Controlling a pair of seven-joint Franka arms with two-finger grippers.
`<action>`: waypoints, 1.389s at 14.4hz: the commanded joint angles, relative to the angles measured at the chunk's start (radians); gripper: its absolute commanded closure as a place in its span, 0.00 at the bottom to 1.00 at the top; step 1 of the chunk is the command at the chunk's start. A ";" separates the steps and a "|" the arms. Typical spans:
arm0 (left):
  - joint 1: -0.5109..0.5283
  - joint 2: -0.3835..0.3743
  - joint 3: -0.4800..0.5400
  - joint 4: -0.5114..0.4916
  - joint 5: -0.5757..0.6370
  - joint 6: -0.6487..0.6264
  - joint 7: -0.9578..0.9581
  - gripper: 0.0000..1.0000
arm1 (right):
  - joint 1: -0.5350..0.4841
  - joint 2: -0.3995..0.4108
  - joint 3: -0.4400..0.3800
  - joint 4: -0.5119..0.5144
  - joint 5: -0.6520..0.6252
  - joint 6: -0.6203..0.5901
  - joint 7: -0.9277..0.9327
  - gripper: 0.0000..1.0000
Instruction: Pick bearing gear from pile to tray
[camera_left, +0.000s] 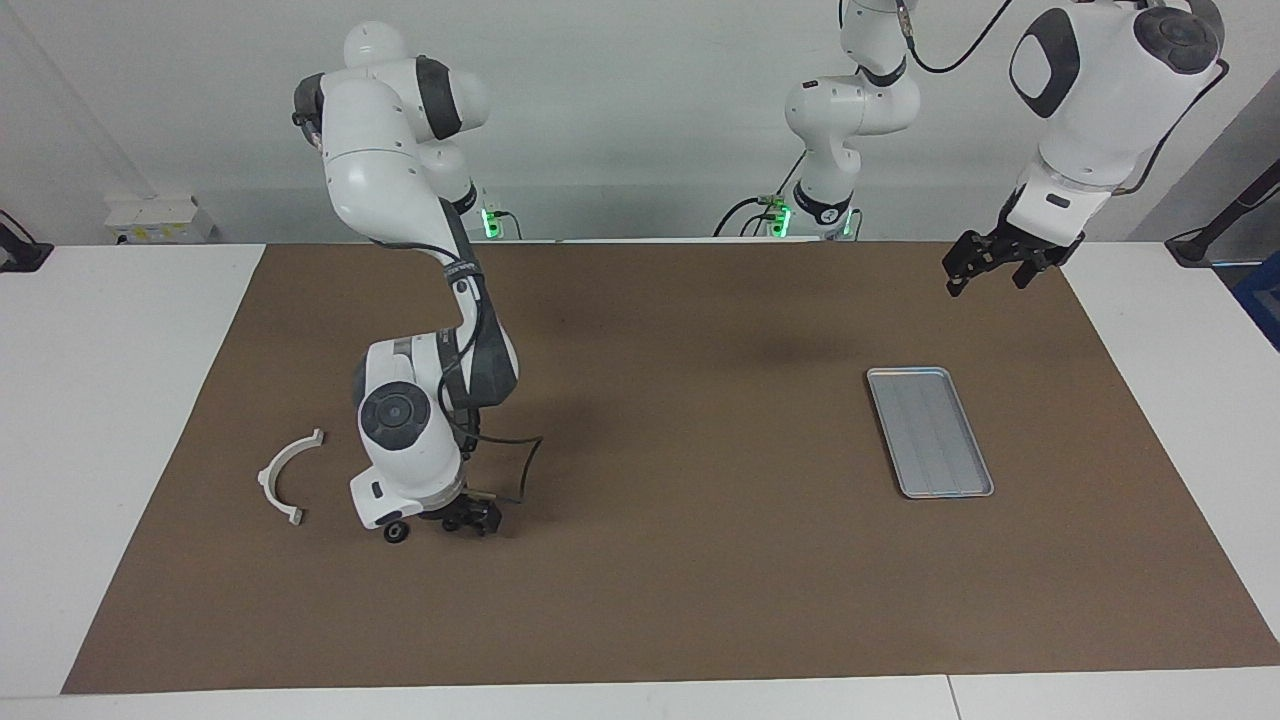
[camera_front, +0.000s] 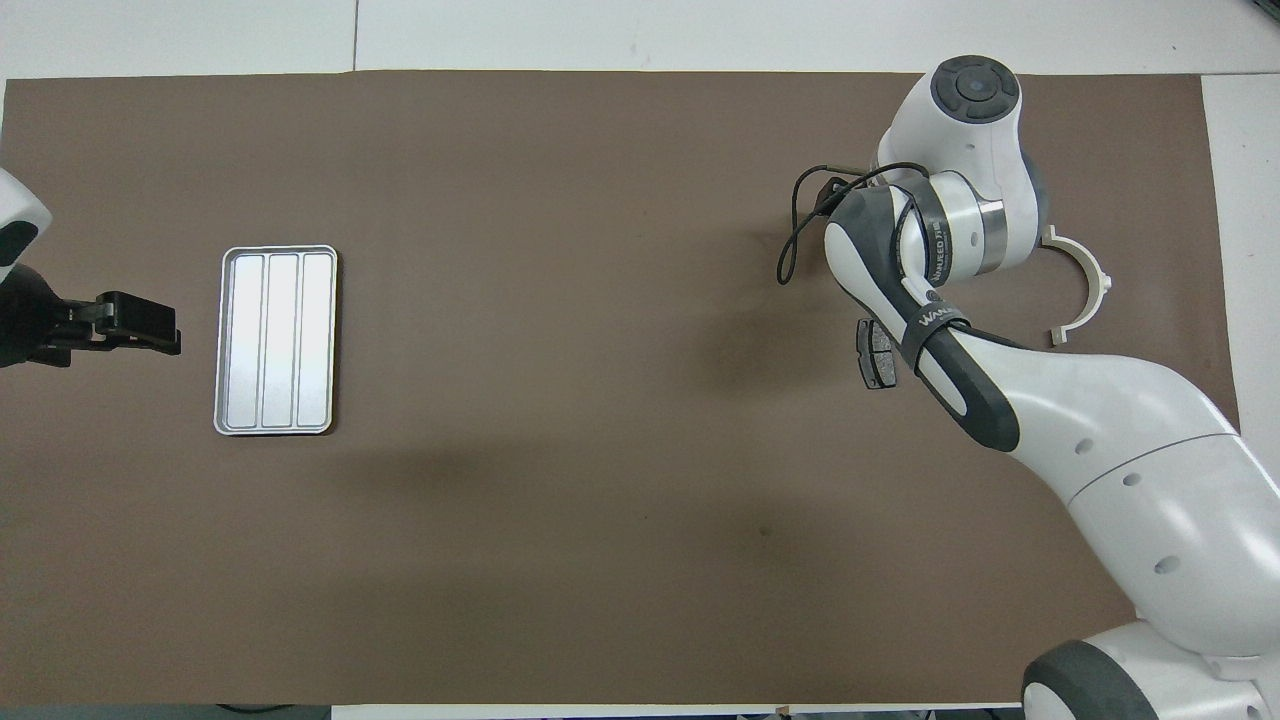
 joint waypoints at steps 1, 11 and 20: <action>-0.014 -0.046 0.012 -0.054 -0.008 0.040 -0.013 0.00 | -0.008 0.027 0.005 0.035 -0.019 0.010 0.023 0.11; -0.015 -0.046 0.012 -0.057 -0.008 0.059 -0.018 0.00 | -0.021 0.022 0.007 0.022 0.000 0.074 0.029 1.00; -0.014 -0.048 0.012 -0.065 -0.008 0.082 -0.015 0.00 | -0.025 -0.063 0.024 0.127 -0.003 -0.281 -0.021 1.00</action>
